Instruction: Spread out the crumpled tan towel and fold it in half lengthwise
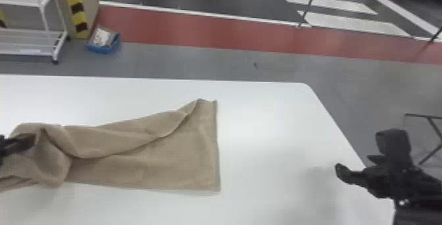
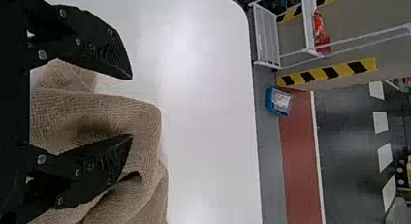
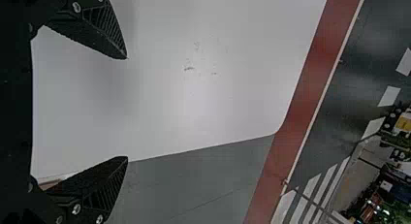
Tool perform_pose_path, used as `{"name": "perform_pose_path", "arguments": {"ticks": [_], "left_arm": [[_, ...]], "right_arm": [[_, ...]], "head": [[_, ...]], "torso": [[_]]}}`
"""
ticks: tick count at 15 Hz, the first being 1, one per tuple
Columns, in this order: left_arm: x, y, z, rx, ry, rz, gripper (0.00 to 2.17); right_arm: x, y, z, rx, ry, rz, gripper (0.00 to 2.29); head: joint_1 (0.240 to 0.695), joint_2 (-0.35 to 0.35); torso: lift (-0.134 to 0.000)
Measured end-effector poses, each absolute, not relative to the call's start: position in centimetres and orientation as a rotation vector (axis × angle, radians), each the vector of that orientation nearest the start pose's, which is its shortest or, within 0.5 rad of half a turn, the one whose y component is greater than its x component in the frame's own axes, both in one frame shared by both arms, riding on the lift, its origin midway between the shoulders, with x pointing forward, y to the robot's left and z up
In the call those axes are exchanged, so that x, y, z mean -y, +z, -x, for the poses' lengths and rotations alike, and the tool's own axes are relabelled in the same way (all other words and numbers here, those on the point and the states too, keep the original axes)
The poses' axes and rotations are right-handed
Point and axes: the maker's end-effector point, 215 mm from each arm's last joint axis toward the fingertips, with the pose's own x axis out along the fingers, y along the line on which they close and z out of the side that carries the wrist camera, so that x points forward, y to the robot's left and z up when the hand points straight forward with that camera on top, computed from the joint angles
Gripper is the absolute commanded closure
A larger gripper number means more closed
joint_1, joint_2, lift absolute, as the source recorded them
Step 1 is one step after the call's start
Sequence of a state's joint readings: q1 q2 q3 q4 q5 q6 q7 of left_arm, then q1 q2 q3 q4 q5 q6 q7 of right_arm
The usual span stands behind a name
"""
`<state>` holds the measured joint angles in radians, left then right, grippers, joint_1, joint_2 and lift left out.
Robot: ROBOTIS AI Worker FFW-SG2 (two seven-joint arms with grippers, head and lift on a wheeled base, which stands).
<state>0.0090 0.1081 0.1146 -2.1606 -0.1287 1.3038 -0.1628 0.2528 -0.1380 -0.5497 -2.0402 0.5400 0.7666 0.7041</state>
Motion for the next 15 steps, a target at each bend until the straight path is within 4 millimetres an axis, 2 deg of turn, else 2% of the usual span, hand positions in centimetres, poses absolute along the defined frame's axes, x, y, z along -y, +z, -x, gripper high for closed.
{"name": "perform_pose_path", "arguments": {"ticks": [3, 5, 7, 12, 15], "left_arm": [[-36.5, -36.1, -48.7, -0.654, 0.151, -0.002, 0.02], [-38.8, -34.8, -47.3, -0.614, 0.183, 0.048, 0.03], [-40.5, -35.2, -45.2, -0.608, 0.2, 0.096, 0.08], [-42.4, -36.9, -41.1, -0.536, 0.208, 0.173, 0.13], [-43.1, -37.0, -39.2, -0.453, 0.221, 0.179, 0.13]], "right_arm": [[53.1, -41.4, -39.3, -0.738, -0.152, 0.348, 0.16], [52.7, -41.6, -39.5, -0.739, -0.144, 0.349, 0.16], [52.4, -41.6, -39.8, -0.737, -0.138, 0.352, 0.16], [52.0, -40.6, -40.8, -0.721, -0.133, 0.359, 0.16], [51.5, -38.8, -42.0, -0.688, -0.129, 0.357, 0.16]], "head": [[0.695, -0.222], [0.695, -0.186], [0.695, -0.162], [0.695, -0.134], [0.695, -0.122]], "torso": [[-0.124], [-0.124], [-0.124], [-0.124], [-0.124]]}}
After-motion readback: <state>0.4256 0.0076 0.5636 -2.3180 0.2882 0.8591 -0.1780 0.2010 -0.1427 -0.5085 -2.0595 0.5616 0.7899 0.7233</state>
